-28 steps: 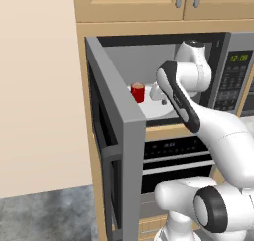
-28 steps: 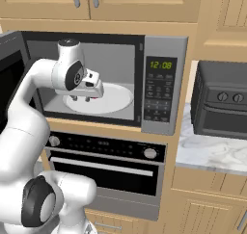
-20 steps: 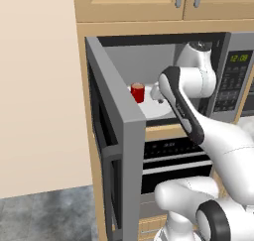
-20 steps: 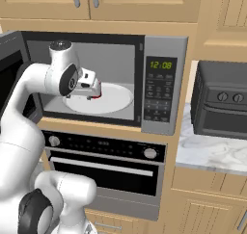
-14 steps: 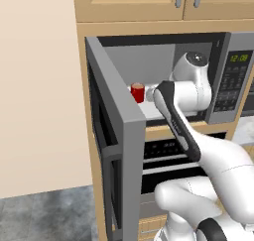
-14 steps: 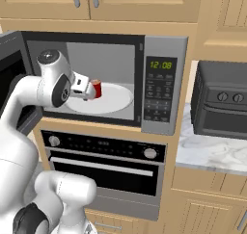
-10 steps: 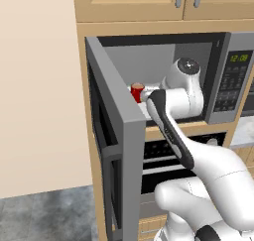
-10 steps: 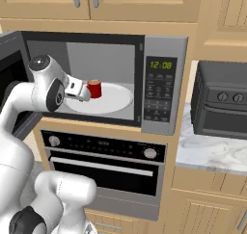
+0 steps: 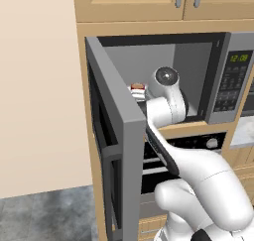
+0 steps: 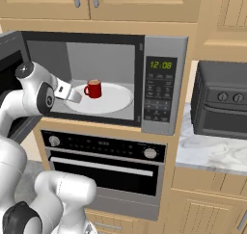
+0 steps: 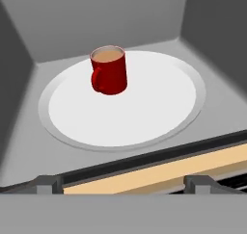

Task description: Pick the cup of tea, navigate to the dining table, and place it on the saucer.

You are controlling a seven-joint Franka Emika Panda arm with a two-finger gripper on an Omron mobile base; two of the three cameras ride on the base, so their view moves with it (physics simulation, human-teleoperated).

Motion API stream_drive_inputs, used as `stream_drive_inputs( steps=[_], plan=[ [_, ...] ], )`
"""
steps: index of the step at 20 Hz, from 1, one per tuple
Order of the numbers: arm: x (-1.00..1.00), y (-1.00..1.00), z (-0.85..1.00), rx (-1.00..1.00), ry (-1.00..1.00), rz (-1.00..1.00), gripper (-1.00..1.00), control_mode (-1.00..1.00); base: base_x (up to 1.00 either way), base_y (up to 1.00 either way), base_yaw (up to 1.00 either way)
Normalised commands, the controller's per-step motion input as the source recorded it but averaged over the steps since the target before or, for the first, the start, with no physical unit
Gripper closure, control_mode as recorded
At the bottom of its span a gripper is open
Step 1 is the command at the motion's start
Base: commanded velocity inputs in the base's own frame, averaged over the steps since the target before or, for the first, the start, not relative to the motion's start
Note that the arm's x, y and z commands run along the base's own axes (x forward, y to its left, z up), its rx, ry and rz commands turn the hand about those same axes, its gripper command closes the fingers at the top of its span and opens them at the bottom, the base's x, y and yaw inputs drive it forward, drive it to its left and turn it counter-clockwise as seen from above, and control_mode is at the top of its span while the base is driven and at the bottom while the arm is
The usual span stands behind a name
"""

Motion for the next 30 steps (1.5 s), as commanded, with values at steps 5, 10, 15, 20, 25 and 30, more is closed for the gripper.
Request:
stream_drive_inputs(
  steps=[5,10,15,20,25,30],
  plan=[
    [0.06,-0.07,-0.01,0.0,0.0,0.0,-1.0,-1.0,0.0,0.0,0.0],
    [0.36,0.06,-0.16,0.0,-0.03,0.0,-1.0,-1.0,0.0,0.0,0.0],
    [0.2,0.17,-0.04,0.0,-0.01,0.0,-1.0,-1.0,0.0,0.0,0.0],
    [0.21,0.21,-0.01,0.0,0.0,0.0,-1.0,-1.0,0.0,0.0,0.0],
    [0.26,0.08,0.0,0.0,0.0,-0.01,-1.0,-1.0,0.0,0.0,0.0],
    [0.29,0.0,0.0,0.0,0.0,-0.03,-1.0,-1.0,0.0,0.0,0.0]
  ],
)
